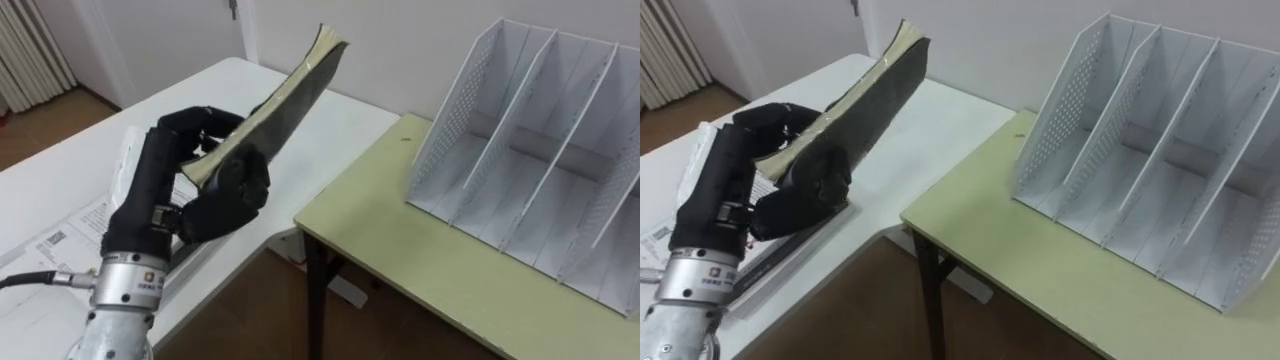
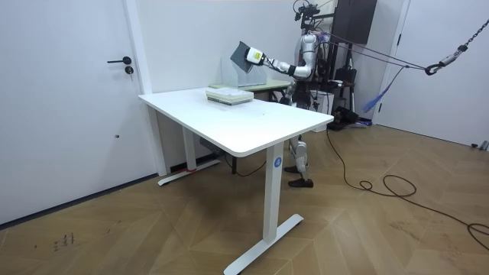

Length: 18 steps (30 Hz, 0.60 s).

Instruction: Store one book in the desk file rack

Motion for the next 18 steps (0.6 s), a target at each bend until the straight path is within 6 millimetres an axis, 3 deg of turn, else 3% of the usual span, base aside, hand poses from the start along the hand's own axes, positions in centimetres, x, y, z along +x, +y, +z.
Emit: enactKeyframes(k=[2,4,7,9,11,18], targets=[[-0.1,-0.7,1.7,0.008,-0.076,-0.016,0.00,0.0,-0.1,0.0,-0.099,0.006,-0.018,1.00,-0.02,0.5,-0.03,0.2,0.0,0.0,0.0,0.00,0.10,0.1,-0.08,0.07,0.3,0.1,0.1,-0.06],[-0.6,-0.9,4.9,0.023,-0.237,-0.004,0.00,-0.1,-0.1,-0.1,-0.165,0.013,-0.046,1.00,-0.06,0.9,-0.06,1.2,0.0,0.1,-0.1,0.00,0.18,-0.1,-0.12,0.24,0.9,0.3,0.1,-0.07],[-1.5,-0.7,7.4,0.126,-0.390,0.064,0.00,-0.2,-0.1,-0.2,-0.265,0.018,-0.081,1.00,-0.45,1.0,0.24,1.8,0.0,0.1,-0.1,-0.01,0.17,-0.1,-0.09,0.14,1.6,0.2,0.1,0.03],[-2.3,-1.1,8.5,0.212,-0.482,0.102,0.00,-0.2,0.0,-0.1,-0.336,0.014,-0.097,1.00,-0.48,1.7,0.31,1.8,0.0,0.1,-0.1,-0.01,0.47,0.0,-0.08,0.07,1.6,0.3,0.1,-0.02],[-3.1,-1.5,9.9,0.291,-0.582,0.153,0.00,-0.4,-0.1,-0.3,-0.397,0.020,-0.122,1.00,-0.22,2.0,-0.08,2.1,0.0,0.0,-0.1,-0.02,0.56,0.0,-0.09,0.05,1.8,0.3,0.1,0.00],[-4.7,-1.9,12.0,0.416,-0.767,0.329,0.00,-1.5,0.2,-1.8,-0.495,0.078,-0.194,1.00,0.03,1.8,-0.66,1.9,0.0,0.1,-0.1,-0.03,0.53,1.0,-0.05,0.04,0.7,0.9,0.0,-0.02]])
